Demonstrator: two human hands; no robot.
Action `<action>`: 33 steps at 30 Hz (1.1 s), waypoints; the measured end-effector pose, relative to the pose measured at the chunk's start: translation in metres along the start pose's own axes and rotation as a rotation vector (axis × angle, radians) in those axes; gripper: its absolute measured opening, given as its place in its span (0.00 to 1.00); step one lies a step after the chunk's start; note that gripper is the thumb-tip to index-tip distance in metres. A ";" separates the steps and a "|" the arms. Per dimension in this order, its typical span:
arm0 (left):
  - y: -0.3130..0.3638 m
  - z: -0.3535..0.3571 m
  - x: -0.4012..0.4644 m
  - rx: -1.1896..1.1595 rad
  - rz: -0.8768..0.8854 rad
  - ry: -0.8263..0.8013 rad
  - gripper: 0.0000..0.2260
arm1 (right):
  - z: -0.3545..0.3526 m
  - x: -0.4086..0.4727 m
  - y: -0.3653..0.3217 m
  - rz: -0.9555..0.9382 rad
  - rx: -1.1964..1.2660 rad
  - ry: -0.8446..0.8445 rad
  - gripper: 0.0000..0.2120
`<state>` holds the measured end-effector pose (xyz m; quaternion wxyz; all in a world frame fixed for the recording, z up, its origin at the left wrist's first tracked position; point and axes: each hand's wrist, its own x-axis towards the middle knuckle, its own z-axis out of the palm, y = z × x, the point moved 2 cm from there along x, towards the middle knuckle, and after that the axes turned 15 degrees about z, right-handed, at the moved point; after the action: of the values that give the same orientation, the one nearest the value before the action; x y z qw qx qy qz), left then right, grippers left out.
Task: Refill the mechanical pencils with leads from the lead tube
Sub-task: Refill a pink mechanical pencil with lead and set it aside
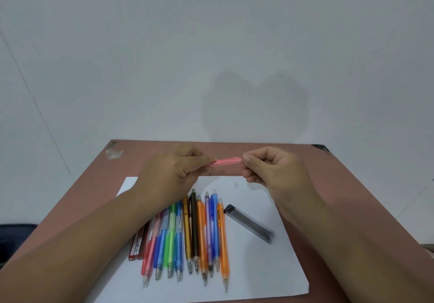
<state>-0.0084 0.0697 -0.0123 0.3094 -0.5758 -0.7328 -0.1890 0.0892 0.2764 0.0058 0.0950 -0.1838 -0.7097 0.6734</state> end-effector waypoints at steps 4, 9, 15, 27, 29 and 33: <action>-0.005 0.001 -0.002 -0.019 -0.031 0.003 0.14 | 0.002 0.002 0.002 -0.043 -0.094 0.018 0.03; -0.010 0.006 -0.003 -0.051 -0.101 0.068 0.11 | -0.003 0.009 0.004 -0.055 -0.291 0.050 0.10; -0.017 0.006 -0.007 -0.073 -0.184 0.088 0.12 | 0.001 0.017 0.015 -0.172 -0.824 0.030 0.10; -0.012 0.003 -0.005 -0.064 -0.177 0.035 0.12 | -0.005 0.003 -0.003 -0.164 -0.064 0.141 0.06; -0.010 0.003 -0.005 -0.070 -0.168 0.031 0.12 | -0.003 -0.001 -0.005 -0.167 -0.036 0.127 0.06; -0.009 0.004 -0.004 -0.052 -0.154 0.025 0.13 | -0.001 -0.003 -0.004 -0.182 -0.113 0.117 0.07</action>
<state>-0.0173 0.0674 -0.0170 0.2882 -0.5229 -0.7660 -0.2384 0.0920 0.2756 0.0103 0.1862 -0.1626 -0.7534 0.6093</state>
